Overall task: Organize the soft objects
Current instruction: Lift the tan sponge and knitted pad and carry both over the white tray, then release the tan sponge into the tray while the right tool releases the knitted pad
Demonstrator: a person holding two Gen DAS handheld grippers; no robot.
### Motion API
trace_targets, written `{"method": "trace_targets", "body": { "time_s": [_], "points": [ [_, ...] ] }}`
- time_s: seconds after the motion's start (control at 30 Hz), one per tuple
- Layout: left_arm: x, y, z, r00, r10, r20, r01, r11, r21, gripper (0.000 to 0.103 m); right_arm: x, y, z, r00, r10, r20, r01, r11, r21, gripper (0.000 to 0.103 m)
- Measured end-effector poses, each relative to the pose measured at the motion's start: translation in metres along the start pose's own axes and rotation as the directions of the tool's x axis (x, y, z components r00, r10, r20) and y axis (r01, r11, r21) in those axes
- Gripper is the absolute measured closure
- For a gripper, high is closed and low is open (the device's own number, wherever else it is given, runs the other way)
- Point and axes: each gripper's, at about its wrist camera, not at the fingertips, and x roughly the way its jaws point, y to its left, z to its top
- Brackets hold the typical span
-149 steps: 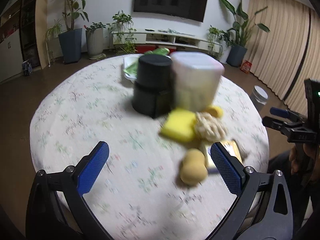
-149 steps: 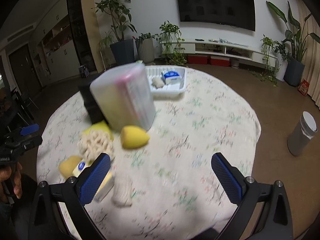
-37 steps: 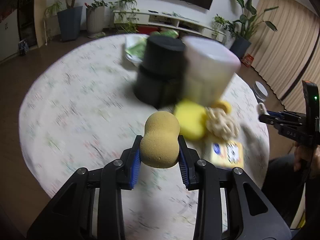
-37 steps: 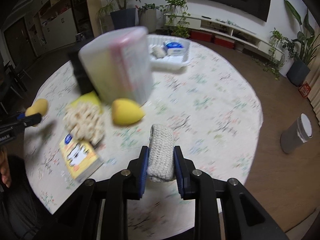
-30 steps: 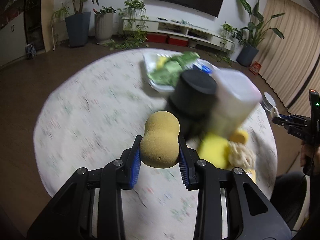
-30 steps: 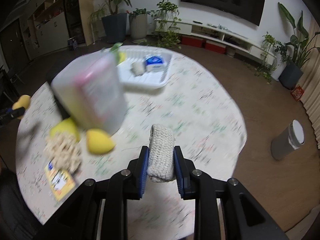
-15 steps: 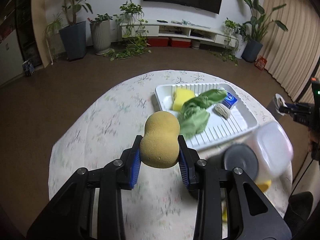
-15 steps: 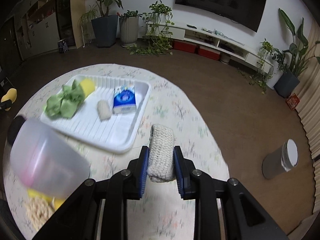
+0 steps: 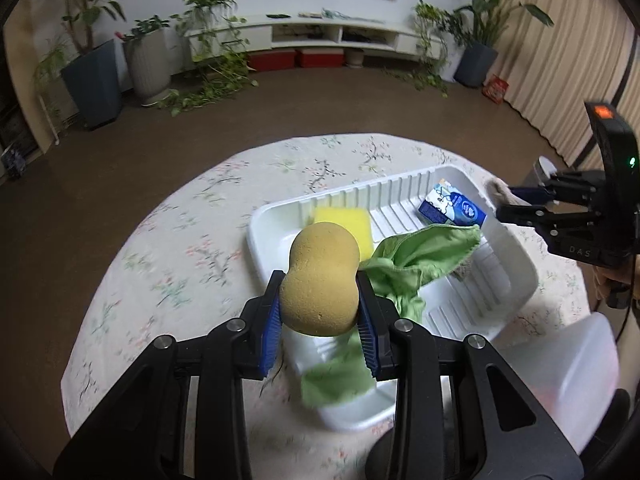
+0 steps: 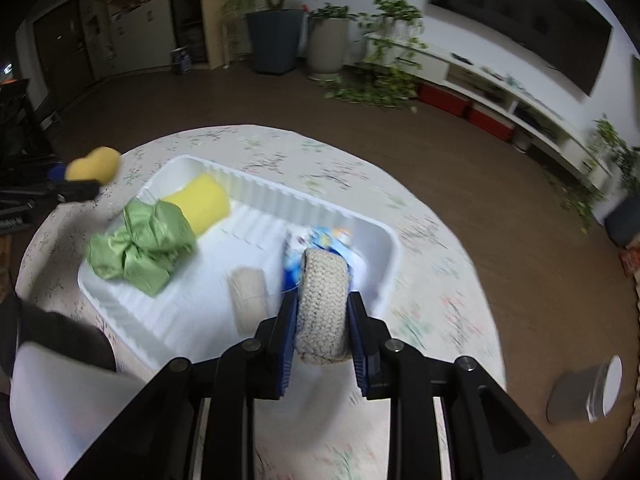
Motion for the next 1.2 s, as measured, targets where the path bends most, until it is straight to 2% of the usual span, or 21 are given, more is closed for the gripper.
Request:
{"method": "trace_targets", "body": {
  "time_s": [0.33,0.5,0.63,0.8,0.87,0.97,1.03,1.1,1.2],
  "points": [
    [0.036,-0.001,0.004,0.999,-0.003,-0.044,0.004,1.0,0.026,0.072,0.036,0.032,0.027,0.997,0.065,-0.028,-0.067,0.993,-0.093,0.076],
    [0.049,0.0,0.002,0.997,-0.018,-0.073,0.02,0.999,0.026,0.071,0.051,0.037,0.029,0.995,0.083,-0.057,-0.09,0.989,-0.118,0.076],
    [0.052,0.005,0.001,0.997,-0.035,-0.065,0.035,0.999,0.004,0.068,0.06,0.043,0.026,0.994,0.074,-0.078,-0.085,0.984,-0.153,0.076],
    [0.058,0.005,-0.001,0.996,-0.028,-0.083,0.029,1.0,0.005,0.067,0.065,0.044,0.026,0.995,0.076,-0.071,-0.087,0.984,-0.157,0.076],
    [0.059,0.004,-0.002,0.996,-0.025,-0.082,0.026,1.0,0.007,0.065,0.066,0.044,0.026,0.995,0.071,-0.072,-0.082,0.984,-0.16,0.075],
    [0.058,0.004,-0.001,0.997,-0.033,-0.07,0.033,0.999,-0.003,0.056,0.067,0.047,0.025,0.995,0.065,-0.073,-0.076,0.984,-0.162,0.075],
    [0.057,0.001,-0.001,0.997,-0.042,-0.063,0.042,0.999,0.002,0.046,0.068,0.046,0.024,0.996,0.055,-0.068,-0.065,0.986,-0.156,0.069],
    [0.058,-0.003,-0.001,0.997,-0.041,-0.065,0.042,0.999,0.02,0.041,0.066,0.045,0.023,0.997,0.05,-0.065,-0.059,0.987,-0.149,0.054],
    [0.058,-0.006,0.0,0.997,-0.042,-0.064,0.044,0.999,0.027,0.033,0.064,0.043,0.024,0.997,0.056,-0.052,-0.063,0.987,-0.145,0.046]
  ]
}}
